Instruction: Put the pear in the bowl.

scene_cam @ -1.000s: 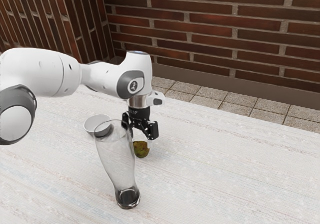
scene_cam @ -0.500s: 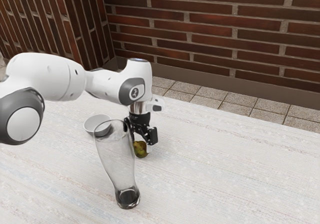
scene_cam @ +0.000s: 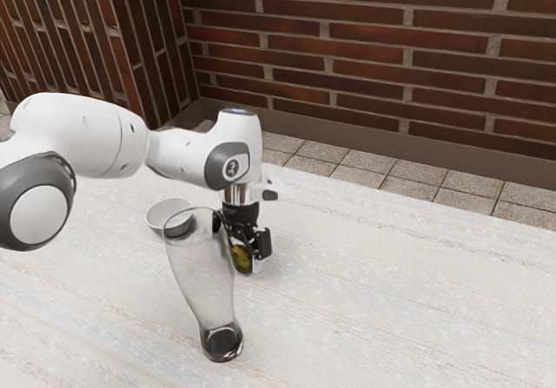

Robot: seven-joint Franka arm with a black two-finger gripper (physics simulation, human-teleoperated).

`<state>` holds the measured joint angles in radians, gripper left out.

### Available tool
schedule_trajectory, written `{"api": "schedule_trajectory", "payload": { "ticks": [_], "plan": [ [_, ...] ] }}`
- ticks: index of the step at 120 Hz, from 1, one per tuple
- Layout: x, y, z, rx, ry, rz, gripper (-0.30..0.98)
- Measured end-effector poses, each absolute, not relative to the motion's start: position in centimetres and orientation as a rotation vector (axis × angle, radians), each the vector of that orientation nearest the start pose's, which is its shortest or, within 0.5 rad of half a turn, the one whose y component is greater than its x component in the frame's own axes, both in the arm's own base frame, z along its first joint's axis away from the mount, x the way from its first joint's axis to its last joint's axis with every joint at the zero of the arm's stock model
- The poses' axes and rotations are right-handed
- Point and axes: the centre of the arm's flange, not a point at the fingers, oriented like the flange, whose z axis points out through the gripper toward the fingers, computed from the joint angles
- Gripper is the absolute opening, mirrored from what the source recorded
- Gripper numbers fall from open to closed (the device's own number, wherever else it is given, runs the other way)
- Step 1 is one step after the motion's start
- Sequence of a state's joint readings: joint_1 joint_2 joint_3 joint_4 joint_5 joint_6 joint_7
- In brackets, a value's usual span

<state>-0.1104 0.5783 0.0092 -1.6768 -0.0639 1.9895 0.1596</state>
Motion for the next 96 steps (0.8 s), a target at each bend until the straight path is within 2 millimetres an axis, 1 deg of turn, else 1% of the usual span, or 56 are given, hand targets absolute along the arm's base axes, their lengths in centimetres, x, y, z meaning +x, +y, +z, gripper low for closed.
{"api": "schedule_trajectory", "payload": {
  "ticks": [21,64,80,96],
  "plan": [
    [64.49,-7.12,25.35,-3.15,0.372,0.406,0.66],
    [64.6,-7.16,25.55,-3.143,0.393,0.397,0.41],
    [64.66,-7.15,25.68,-3.141,0.396,0.392,0.36],
    [64.67,-7.2,25.72,-3.138,0.398,0.39,0.34]
  ]
}}
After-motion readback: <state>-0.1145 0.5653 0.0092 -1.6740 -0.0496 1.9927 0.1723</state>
